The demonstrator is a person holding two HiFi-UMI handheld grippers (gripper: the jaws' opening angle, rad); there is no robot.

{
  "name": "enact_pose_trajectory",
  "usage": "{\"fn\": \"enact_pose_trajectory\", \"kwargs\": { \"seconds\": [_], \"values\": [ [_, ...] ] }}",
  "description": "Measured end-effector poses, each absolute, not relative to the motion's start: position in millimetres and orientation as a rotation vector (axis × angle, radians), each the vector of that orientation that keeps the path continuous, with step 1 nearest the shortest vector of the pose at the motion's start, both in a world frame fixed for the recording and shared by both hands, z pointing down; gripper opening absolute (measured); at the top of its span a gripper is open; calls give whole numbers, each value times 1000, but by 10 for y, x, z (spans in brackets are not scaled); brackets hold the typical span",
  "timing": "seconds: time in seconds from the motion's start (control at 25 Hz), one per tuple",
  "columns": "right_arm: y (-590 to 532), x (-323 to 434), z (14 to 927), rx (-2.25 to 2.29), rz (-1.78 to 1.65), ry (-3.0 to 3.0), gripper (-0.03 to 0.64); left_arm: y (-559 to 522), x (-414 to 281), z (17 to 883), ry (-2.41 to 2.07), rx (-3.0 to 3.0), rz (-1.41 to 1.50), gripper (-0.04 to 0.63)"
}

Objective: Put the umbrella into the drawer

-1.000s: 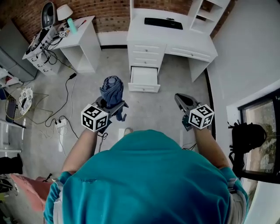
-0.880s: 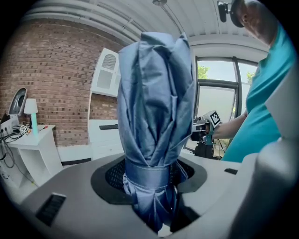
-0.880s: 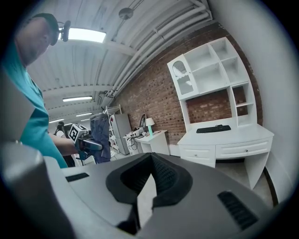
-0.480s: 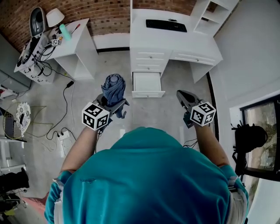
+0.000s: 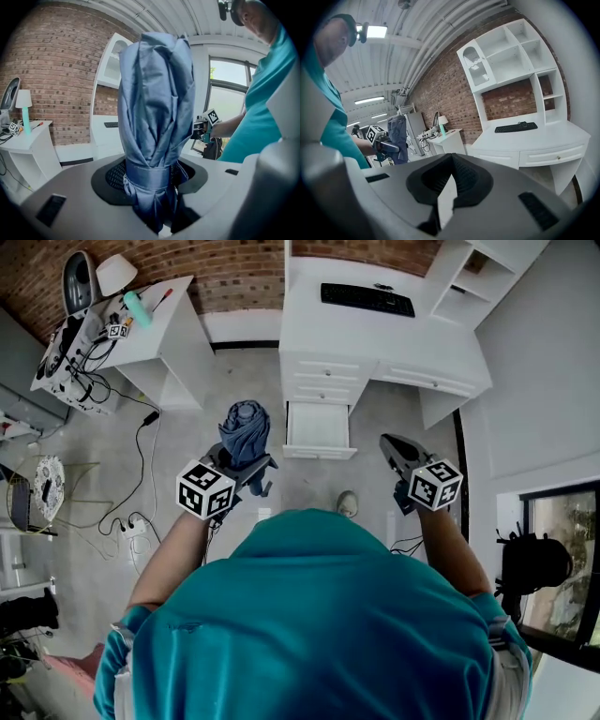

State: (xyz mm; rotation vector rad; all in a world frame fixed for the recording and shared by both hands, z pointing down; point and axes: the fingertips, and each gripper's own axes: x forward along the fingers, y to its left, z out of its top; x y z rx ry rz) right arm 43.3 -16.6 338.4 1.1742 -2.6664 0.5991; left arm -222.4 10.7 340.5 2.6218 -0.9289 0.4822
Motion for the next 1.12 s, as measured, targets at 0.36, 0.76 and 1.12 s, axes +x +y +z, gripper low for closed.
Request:
{"fn": "enact_pose_trajectory", "kwargs": {
  "seconds": [0.36, 0.76, 1.12],
  "values": [
    [-1354, 1079, 3486, 944, 616, -2738, 23, -763, -1452, 3483, -1098, 2517, 486, 233],
    [-2141, 1520, 3741, 799, 650, -2760, 23, -1487, -760, 3543, -1110, 2448, 587, 233],
    [-2399, 1248, 3805, 892, 655, -2725, 23, -2004, -1058, 3689, -1015, 2494, 594, 233]
  ]
}}
